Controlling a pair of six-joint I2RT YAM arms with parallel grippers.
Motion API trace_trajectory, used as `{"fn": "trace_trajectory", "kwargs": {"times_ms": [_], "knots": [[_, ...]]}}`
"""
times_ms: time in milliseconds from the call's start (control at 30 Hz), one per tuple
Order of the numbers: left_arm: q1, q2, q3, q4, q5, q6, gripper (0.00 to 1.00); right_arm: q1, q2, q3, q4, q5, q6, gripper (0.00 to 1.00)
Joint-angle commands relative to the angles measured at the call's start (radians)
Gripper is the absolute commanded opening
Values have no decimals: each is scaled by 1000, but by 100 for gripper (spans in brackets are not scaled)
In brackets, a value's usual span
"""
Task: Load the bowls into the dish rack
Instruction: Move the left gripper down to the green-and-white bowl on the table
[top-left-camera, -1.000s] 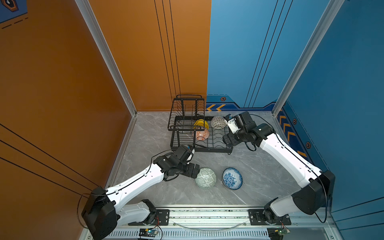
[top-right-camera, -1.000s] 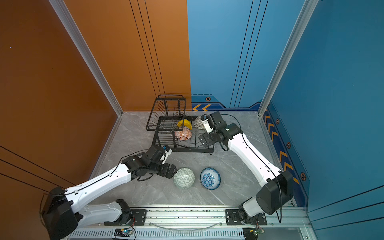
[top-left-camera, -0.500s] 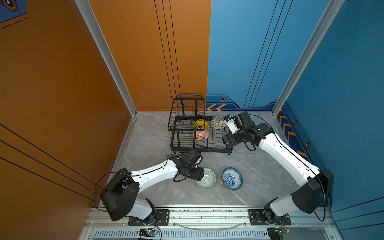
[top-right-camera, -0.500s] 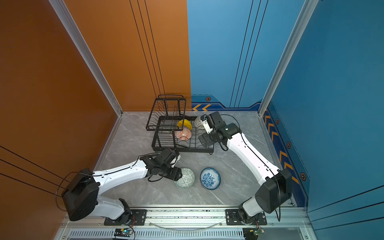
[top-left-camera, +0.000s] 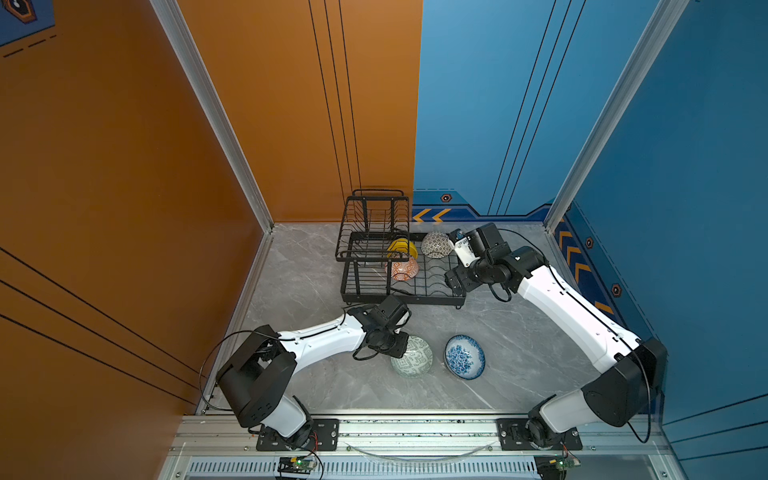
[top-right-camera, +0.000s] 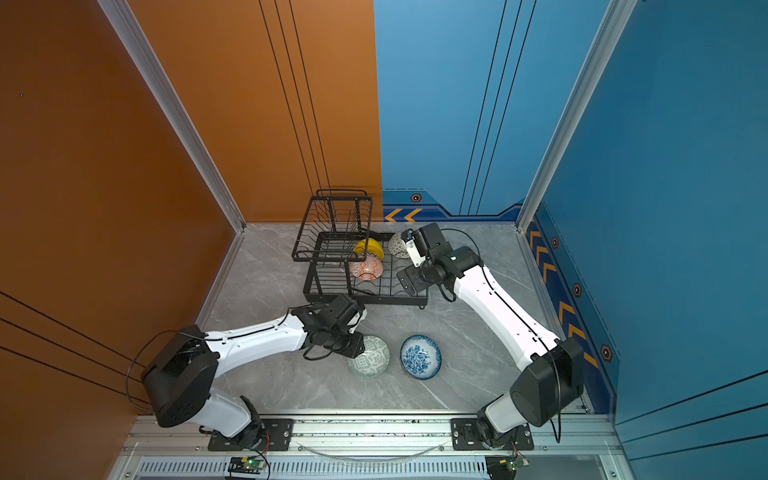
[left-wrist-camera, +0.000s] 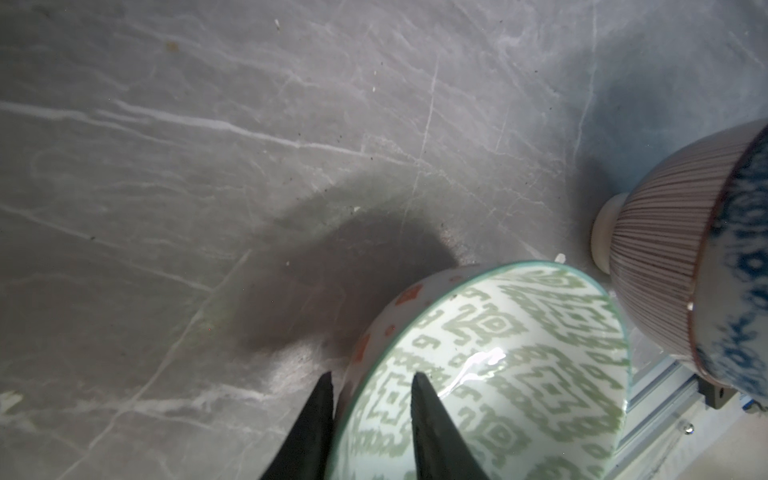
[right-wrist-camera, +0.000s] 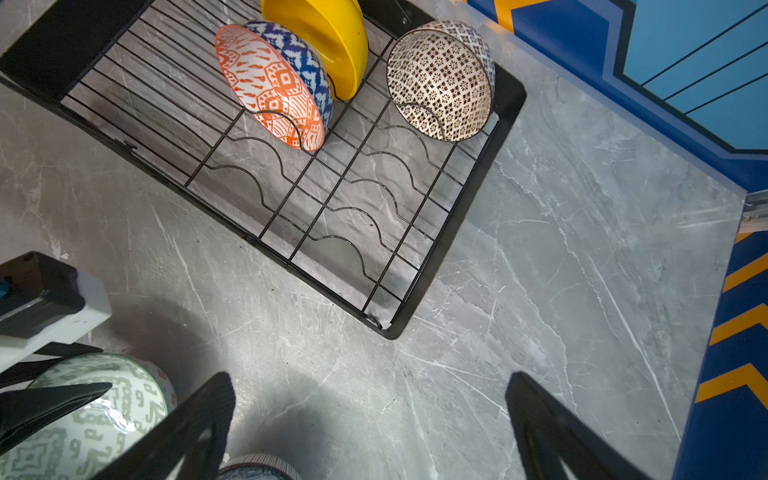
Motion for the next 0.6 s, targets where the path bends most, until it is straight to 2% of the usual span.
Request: {"fn": "trace_trajectory", "kwargs": {"times_ms": [0, 367, 567], "knots": [[-1, 18, 27, -7, 27, 5, 26, -7, 11, 14, -30, 1, -2, 100], [36, -3, 33, -68, 11, 39, 0, -13, 6, -2, -30, 0, -2, 100], [65, -38, 60, -142, -35, 74, 0, -16, 5, -2, -30, -4, -2, 100]]}}
